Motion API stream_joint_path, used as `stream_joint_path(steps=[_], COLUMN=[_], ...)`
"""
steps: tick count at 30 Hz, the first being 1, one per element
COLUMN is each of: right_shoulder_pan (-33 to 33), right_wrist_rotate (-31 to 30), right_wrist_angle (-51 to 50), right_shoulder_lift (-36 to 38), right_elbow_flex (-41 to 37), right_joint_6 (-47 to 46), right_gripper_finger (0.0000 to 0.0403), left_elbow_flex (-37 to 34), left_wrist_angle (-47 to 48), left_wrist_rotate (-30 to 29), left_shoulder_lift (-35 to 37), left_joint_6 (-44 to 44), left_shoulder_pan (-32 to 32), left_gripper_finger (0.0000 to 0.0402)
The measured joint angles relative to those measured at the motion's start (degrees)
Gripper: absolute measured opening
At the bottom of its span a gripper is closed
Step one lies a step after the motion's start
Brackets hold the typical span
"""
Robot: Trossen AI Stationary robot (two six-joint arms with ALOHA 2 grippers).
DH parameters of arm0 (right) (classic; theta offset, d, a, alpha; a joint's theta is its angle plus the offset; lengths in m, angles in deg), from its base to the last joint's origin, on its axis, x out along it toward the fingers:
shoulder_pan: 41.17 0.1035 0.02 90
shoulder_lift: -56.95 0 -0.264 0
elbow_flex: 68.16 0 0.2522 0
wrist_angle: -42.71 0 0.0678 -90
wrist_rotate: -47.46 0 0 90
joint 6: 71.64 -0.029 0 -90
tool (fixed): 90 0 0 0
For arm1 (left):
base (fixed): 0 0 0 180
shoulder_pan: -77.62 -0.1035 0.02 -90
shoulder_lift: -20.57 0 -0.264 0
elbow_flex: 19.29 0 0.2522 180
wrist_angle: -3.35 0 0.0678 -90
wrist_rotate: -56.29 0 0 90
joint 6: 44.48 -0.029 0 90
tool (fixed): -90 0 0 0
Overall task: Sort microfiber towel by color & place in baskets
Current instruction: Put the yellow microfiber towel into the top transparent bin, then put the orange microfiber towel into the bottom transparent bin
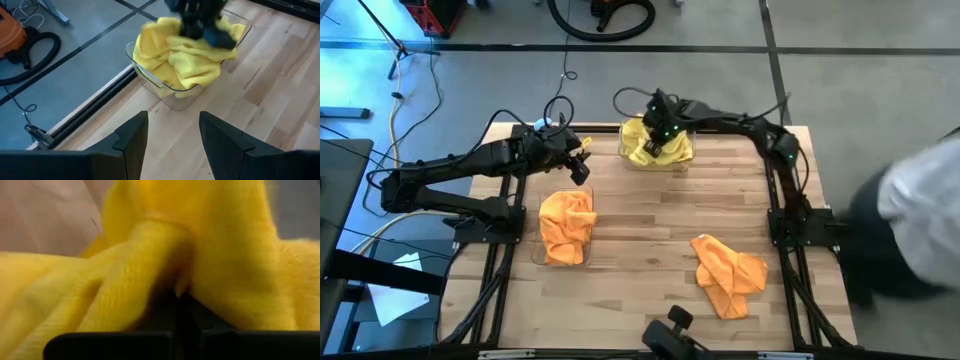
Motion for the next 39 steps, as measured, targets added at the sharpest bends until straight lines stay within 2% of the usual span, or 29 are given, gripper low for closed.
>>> stream_joint_path(steps=[4,9,17,22,31,35,39], right_shoulder_pan=[-0.40,-0.50,-0.44,-0.42,1.04,3.52,7.18], right_wrist_rotate=[1.99,3.82,4.86,4.24,4.04,3.80,-1.61], right_wrist_angle=[-0.05,-0.57,-2.62,-8.73,-25.33,-25.11,-19.05], right_shoulder_lift=[-4.42,-6.34,-4.33,-1.74,2.37,8.42,19.40], right_elbow_flex=[0.37,0.46,1.88,6.27,12.59,6.95,-5.60], right_joint_6=[-3.14,-3.84,-5.02,-5.11,-10.01,-12.84,-19.65], right_gripper_finger=[0.0000,0.0013,0.0096,0.0127,0.0131,0.0131,0.0131], left_elbow_flex=[0.00,0.00,0.00,0.00,0.00,0.00,0.00], left_wrist_angle=[0.02,0.02,0.24,0.39,2.78,5.32,6.80], left_wrist_rotate=[0.00,-0.02,0.24,0.28,0.37,0.55,1.13], left_shoulder_lift=[0.00,0.00,0.00,0.00,0.02,0.02,0.02], left_joint_6=[0.75,0.79,0.81,0.77,0.75,0.72,0.68], left_shoulder_pan=[0.00,0.00,0.02,0.06,0.07,0.09,0.15], left_gripper_finger=[0.0168,0.0168,0.0168,0.0168,0.0168,0.0168,0.0168])
